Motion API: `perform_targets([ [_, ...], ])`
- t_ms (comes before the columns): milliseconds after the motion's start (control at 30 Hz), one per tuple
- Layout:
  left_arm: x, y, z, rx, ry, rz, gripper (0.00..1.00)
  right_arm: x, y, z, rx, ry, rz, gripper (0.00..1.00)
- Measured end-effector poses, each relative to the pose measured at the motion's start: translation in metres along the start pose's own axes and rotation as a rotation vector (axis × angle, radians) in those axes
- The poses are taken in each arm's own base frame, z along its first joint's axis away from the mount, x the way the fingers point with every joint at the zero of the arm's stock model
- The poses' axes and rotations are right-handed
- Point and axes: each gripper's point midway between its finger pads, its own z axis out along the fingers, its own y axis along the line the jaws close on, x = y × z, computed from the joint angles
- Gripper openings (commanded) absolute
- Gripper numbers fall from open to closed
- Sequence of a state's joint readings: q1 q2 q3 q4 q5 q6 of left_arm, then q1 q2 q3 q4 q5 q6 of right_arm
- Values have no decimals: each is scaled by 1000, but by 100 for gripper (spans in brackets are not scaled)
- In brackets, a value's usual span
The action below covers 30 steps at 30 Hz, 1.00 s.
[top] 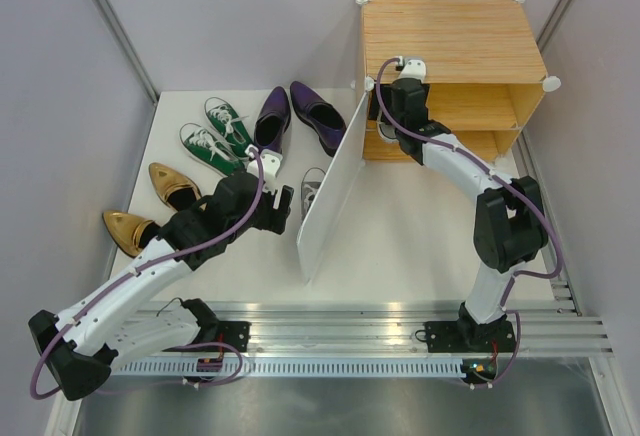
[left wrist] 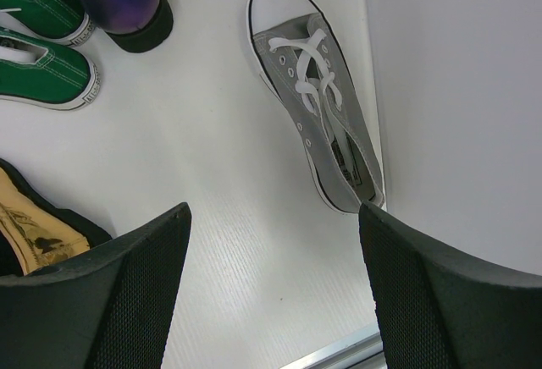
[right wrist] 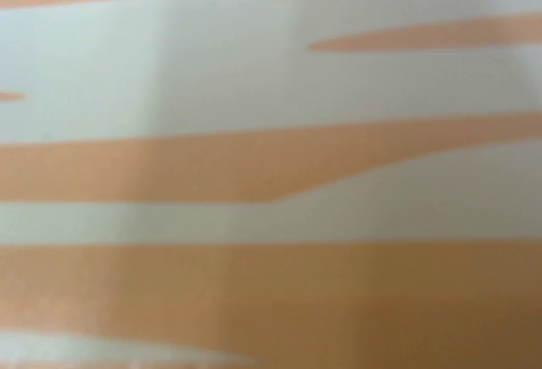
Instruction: Place and organize the shoes in the shoe cabinet
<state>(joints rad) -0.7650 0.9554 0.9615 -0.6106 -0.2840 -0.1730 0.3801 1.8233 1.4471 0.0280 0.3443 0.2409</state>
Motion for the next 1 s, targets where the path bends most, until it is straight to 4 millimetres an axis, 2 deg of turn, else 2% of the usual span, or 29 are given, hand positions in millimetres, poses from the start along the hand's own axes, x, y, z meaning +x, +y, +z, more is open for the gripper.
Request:
perform_targets([
  [433, 0, 0, 0, 0, 0, 0, 83, 1, 0, -5, -11, 17, -3, 87],
  [667, 0, 0, 0, -1, 1, 0, 83, 4, 0, -9, -22, 38, -1, 92],
  [1000, 0, 0, 0, -1, 1, 0, 83, 4, 1, -10, -42, 24, 13, 93],
])
